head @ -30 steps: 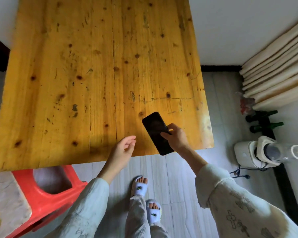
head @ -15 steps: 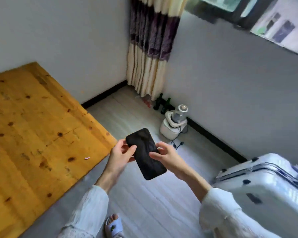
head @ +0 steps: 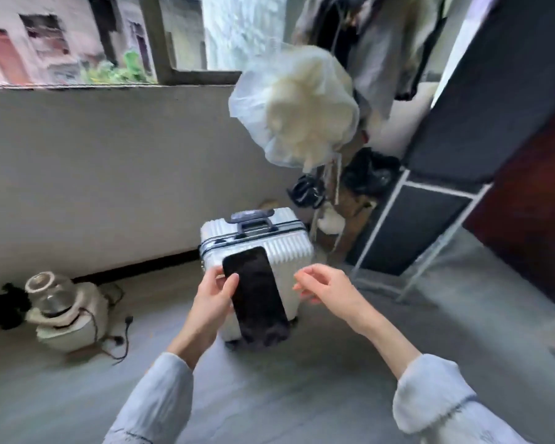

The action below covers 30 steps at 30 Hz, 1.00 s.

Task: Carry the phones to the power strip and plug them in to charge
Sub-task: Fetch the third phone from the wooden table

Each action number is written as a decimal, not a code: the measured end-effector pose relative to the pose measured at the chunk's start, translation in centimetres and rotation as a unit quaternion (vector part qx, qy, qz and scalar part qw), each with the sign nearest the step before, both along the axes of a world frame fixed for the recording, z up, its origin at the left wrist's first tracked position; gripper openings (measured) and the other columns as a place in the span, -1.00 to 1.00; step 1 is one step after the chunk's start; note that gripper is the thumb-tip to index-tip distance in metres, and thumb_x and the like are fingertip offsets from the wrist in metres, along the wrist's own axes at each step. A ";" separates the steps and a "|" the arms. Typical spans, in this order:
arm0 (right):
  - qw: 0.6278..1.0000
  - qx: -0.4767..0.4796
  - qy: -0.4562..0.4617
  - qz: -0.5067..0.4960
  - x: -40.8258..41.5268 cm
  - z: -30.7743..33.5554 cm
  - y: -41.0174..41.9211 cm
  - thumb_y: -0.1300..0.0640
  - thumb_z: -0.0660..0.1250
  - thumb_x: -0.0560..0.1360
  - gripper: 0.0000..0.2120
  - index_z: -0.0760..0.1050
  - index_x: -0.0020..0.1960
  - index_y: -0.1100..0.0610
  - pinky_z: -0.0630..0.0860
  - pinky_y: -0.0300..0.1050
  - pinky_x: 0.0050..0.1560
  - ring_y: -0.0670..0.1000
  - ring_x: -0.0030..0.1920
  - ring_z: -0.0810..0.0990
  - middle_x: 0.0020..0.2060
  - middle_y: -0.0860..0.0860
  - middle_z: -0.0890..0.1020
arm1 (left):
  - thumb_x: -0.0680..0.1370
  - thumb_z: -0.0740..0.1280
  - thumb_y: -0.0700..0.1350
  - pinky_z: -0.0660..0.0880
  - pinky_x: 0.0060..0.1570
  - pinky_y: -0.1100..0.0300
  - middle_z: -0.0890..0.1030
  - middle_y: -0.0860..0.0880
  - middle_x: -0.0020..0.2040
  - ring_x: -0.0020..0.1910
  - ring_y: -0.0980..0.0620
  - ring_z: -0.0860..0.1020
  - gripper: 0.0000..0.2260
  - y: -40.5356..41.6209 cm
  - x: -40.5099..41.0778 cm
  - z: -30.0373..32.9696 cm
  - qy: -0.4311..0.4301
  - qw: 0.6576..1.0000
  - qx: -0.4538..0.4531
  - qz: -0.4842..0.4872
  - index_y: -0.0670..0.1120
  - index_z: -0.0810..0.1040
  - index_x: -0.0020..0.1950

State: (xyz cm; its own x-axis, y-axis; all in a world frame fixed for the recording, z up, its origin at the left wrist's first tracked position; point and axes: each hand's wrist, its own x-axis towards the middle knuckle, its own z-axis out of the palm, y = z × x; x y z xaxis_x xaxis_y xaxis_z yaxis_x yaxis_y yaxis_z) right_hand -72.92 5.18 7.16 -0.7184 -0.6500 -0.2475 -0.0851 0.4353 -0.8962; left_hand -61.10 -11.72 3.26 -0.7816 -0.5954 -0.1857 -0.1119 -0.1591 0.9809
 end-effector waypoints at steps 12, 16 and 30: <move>0.922 -0.024 -0.004 -0.387 -16.3 -1.8 29.2 0.20 0.20 0.54 -0.84 0.49 0.02 0.27 0.42 -0.24 -0.31 -0.05 -0.34 0.52 -0.29 0.02 0.58 | 0.59 0.17 -0.13 0.43 -0.29 0.11 0.53 0.00 -0.18 -0.25 0.10 0.50 -0.90 22.5 -28.9 -0.9 -0.023 0.970 -0.046 -0.239 -0.10 0.38 0.08; 0.885 -0.033 0.011 -0.465 -22.3 -1.8 35.5 0.22 0.20 0.54 -0.86 0.48 0.02 0.26 0.41 -0.23 -0.31 -0.04 -0.33 0.52 -0.27 0.04 0.58 | 0.58 0.18 -0.08 0.44 -0.22 0.11 0.56 0.00 -0.11 -0.17 0.08 0.52 -0.94 29.1 -38.4 -1.2 -0.009 0.941 -0.070 -0.331 -0.02 0.39 0.03; 0.781 -0.028 0.008 -0.624 -35.4 -3.6 58.9 0.19 0.24 0.52 -0.86 0.46 -0.19 0.03 0.41 -0.15 -0.24 -0.01 -0.28 0.57 -0.23 0.08 0.61 | 0.57 0.21 -0.12 0.49 -0.05 0.08 0.57 -0.18 0.06 -0.04 -0.06 0.56 -0.75 57.7 -60.0 -1.9 -0.026 0.841 -0.112 -0.529 -0.21 0.40 0.19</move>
State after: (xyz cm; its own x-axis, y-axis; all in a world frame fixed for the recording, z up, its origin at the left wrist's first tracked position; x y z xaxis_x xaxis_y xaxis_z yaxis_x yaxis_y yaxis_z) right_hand -108.30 64.05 3.53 -0.8035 0.5496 -0.2288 0.3633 0.1483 -0.9198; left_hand -121.09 46.02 1.34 -0.8898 0.4044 -0.2114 -0.1175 0.2446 0.9625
